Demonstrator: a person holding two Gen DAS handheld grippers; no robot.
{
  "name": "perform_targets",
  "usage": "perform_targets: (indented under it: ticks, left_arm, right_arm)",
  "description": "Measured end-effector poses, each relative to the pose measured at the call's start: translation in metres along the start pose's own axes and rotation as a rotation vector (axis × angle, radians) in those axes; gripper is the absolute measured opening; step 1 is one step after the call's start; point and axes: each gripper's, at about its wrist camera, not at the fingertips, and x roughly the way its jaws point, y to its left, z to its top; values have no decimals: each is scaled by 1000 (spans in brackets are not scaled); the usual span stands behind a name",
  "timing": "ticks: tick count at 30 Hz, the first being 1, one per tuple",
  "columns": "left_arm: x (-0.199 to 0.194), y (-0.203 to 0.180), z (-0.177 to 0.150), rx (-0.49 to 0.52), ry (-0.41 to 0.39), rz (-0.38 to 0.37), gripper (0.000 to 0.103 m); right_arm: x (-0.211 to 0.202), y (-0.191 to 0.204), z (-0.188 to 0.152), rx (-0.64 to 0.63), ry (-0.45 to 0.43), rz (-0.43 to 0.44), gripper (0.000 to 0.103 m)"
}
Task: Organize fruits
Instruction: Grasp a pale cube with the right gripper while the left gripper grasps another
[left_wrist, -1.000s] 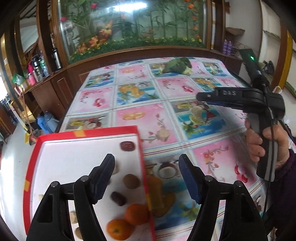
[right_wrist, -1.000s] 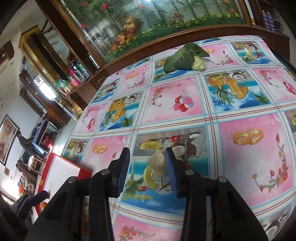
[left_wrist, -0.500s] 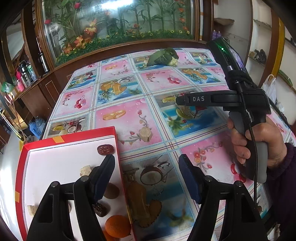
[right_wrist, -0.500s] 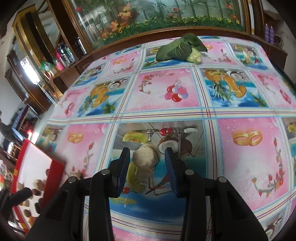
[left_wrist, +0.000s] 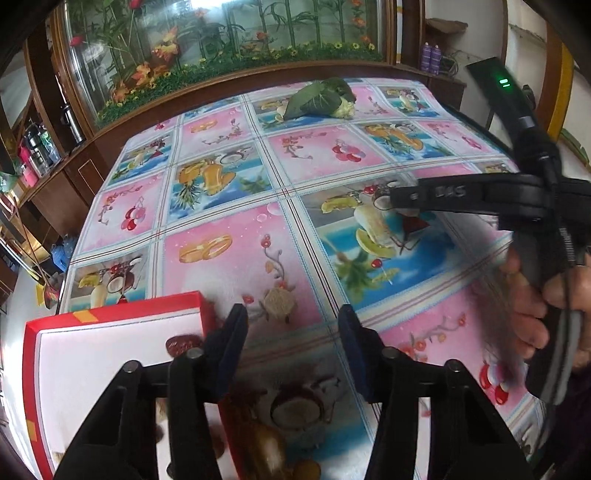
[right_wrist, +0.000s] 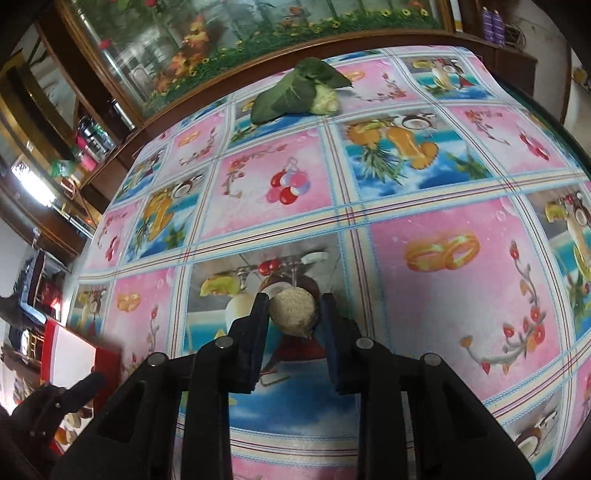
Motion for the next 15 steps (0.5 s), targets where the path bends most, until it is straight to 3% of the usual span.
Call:
perform_targets:
  ticks: [6, 9, 15]
  left_arm:
    - [18, 2, 2, 11, 42, -2, 39]
    - [24, 4, 3, -7, 66, -25, 31]
    - [29, 7, 5, -49, 79, -67, 26]
  right_arm:
    - [-5, 7, -1, -7, -9, 22, 30]
    - [-7, 8, -1, -4, -15, 29, 30]
    - [-8, 11, -2, -5, -17, 36, 30]
